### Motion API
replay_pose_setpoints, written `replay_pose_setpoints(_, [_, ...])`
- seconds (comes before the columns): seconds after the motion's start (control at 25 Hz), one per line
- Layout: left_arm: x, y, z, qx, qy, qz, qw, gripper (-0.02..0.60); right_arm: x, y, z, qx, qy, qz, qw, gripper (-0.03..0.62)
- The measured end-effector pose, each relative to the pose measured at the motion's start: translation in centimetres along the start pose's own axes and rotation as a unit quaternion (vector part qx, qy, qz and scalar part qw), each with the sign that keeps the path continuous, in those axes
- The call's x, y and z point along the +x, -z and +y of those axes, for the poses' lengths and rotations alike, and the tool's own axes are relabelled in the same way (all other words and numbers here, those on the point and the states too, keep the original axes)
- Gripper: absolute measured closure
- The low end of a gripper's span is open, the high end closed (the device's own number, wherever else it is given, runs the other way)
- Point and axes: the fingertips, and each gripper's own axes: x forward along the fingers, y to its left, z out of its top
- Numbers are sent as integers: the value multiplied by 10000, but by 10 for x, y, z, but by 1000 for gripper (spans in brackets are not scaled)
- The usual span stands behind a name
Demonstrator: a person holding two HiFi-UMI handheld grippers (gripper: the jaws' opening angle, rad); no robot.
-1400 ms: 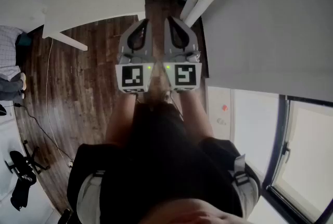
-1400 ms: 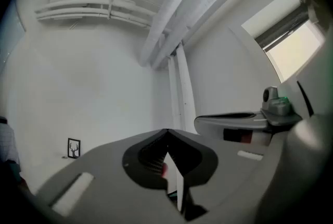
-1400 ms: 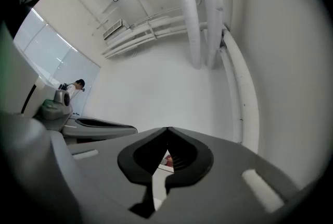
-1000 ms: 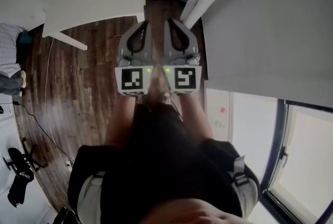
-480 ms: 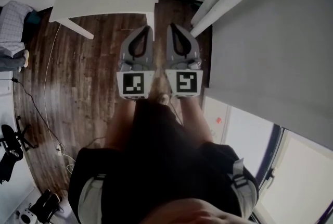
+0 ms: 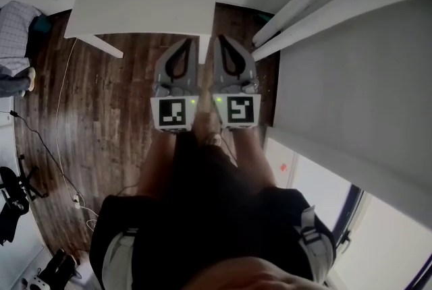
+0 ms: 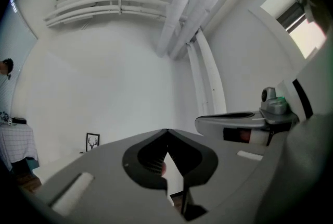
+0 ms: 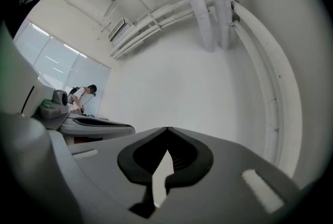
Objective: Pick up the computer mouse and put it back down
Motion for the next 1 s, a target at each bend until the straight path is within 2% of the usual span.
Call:
replay_pose_setpoints(0.24, [44, 11, 69, -162, 40, 125, 9998, 580, 75, 13, 20, -71, 62, 242, 9997, 580])
replay_pose_setpoints(0.44, [67, 17, 114, -201, 126, 128, 9996, 580, 125, 12, 38, -178, 137, 214, 9995, 580])
replay_pose_setpoints(0.68, [81, 16, 144, -228, 307, 151, 9992, 580, 159, 13, 51, -161, 278, 296, 9990, 580])
replay_pose_setpoints(1.0, [113, 33, 171, -249, 254, 158, 9992, 580, 196, 29, 47, -112, 242, 416, 9988, 580])
